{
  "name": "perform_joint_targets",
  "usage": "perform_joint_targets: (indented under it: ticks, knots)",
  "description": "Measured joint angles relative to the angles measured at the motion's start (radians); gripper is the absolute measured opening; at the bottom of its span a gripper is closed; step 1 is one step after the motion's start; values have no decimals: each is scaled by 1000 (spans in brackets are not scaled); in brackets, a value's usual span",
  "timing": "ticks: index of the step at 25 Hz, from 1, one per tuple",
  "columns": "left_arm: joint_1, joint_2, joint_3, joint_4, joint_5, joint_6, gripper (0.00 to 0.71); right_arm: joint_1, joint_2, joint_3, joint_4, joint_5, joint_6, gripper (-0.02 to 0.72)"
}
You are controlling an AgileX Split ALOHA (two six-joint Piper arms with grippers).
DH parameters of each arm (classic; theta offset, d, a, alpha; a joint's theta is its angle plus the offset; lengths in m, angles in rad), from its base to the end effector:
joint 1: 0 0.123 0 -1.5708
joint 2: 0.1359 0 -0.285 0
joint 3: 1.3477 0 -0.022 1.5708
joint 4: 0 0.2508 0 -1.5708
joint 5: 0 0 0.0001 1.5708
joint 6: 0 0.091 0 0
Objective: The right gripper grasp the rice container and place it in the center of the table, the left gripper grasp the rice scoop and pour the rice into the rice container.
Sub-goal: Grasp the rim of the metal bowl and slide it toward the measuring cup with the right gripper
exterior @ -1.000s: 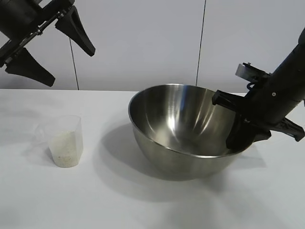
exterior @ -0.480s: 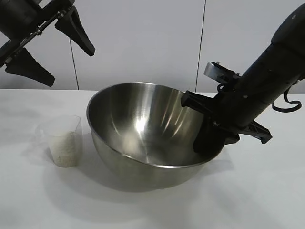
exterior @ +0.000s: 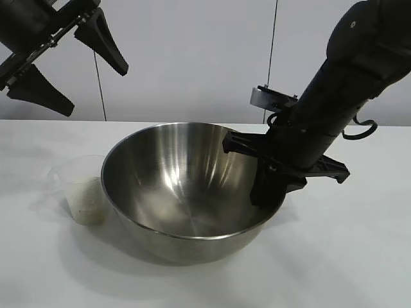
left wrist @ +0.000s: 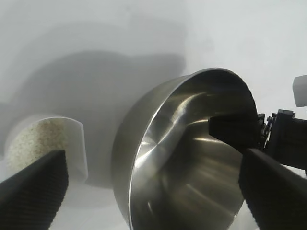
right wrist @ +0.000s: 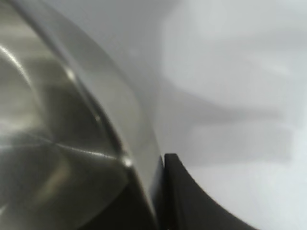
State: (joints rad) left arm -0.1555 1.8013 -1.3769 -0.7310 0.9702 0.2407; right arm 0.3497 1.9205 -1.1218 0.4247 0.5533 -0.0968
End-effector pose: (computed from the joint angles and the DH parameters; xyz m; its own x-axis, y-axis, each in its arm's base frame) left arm 0.3637 -0.1078 0.2571 -0.9618 -0.0405 -0.2707 0.1301 0.8025 -0.5823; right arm 0.3384 0.1444 0.1444 -0.9593 -0.0722 -0.2730 -0.1528 0.9457 0.2870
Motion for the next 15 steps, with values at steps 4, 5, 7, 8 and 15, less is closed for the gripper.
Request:
perform_joint_targets:
  ticks: [4, 5, 7, 8, 15]
  knots:
    - [0, 0, 0, 0, -1, 0, 696, 1, 1, 0, -39, 10, 18, 12]
    - [0, 0, 0, 0, -1, 0, 696, 1, 1, 0, -40, 10, 18, 12]
    - [0, 0, 0, 0, -1, 0, 696, 1, 1, 0, -41, 10, 19, 18]
    - [0, 0, 0, 0, -1, 0, 696, 1, 1, 0, -41, 10, 20, 38]
    - [0, 0, 0, 0, -2, 0, 696, 1, 0, -3, -32, 9, 22, 437]
